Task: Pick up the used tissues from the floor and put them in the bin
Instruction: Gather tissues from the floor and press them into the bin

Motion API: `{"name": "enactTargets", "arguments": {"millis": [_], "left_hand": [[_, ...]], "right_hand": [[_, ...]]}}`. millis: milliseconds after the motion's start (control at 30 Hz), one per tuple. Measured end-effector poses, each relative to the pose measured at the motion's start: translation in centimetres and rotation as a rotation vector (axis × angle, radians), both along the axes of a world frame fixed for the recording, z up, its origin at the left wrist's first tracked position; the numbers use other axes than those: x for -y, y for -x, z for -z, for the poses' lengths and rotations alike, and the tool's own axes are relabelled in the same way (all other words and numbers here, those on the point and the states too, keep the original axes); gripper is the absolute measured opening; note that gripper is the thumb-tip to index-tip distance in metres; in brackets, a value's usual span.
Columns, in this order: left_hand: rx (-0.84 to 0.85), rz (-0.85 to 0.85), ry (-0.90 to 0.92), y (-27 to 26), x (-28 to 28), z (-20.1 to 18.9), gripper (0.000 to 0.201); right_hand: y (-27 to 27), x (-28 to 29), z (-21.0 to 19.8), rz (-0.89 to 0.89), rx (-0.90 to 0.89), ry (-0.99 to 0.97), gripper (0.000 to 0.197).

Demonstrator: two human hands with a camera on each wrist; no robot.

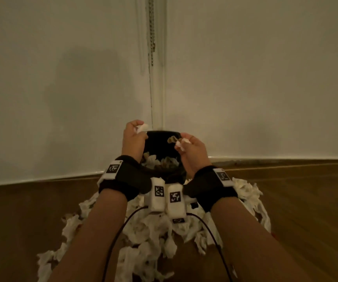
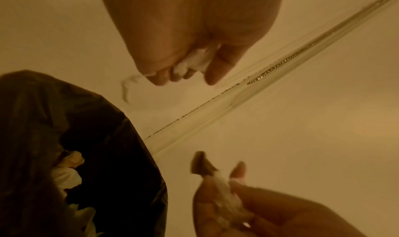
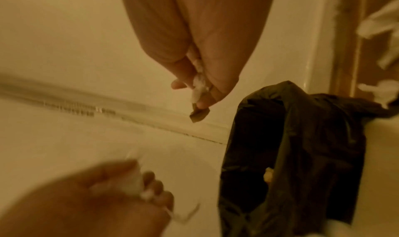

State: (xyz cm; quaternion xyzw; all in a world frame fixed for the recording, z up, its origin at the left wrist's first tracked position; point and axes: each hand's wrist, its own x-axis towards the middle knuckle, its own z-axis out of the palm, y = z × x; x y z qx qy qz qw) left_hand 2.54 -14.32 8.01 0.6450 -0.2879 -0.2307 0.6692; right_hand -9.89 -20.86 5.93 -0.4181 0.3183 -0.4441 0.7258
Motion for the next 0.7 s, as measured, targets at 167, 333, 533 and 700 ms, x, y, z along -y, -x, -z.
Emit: {"name": "enactTargets", "arguments": {"millis": [167, 333, 533, 700], "left_hand": [[0.019, -0.028, -0.187, -1.2, 2.4, -1.0, 0.037], [0.086, 0.113, -0.201, -0.9, 2.0, 0.2, 0.057], [0.049, 0.157, -0.061, -0.2, -1.3, 2.0, 0.042], [0.132, 0.053, -0.01, 3.0, -4.6, 6.2, 0.023]], "right_hand": [[-2.3, 0.6, -0.3, -0.109, -0.267, 0.093, 0.035], [-1.4, 0.7, 0.2, -0.178, -0.285, 0.073, 0.037], [0.6, 0.4, 1.4, -0.087, -0.305, 0.136, 0.042], [3.6, -0.9, 4.7, 0.245, -0.367, 0.207, 0.019]]}}
